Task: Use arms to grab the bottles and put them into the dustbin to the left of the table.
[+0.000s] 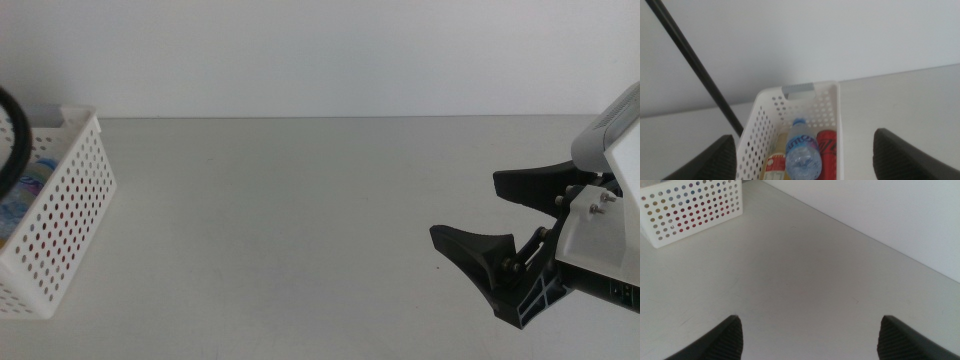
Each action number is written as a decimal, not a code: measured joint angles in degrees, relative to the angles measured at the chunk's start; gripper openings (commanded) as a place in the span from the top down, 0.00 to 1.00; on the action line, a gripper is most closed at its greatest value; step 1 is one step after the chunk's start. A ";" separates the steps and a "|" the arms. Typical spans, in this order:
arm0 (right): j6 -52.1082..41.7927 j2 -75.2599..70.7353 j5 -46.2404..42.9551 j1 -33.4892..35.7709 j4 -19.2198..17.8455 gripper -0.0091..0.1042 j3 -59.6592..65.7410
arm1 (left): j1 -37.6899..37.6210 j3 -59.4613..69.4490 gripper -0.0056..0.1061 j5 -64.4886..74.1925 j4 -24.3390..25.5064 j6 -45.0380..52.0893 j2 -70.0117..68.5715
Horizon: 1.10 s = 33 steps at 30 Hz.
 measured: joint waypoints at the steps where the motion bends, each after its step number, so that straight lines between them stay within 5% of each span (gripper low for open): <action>1: 0.00 0.00 0.00 0.00 0.00 0.28 0.00 | -0.47 0.64 0.11 -0.35 0.18 -0.01 -1.44; 28: 0.00 -2.39 0.07 -0.09 0.00 0.28 0.00 | -5.14 7.97 0.11 1.63 0.44 -0.16 -10.03; 33: 0.00 -9.19 0.07 -4.86 1.30 0.28 0.12 | -5.14 8.21 0.11 1.51 0.44 -0.16 -10.03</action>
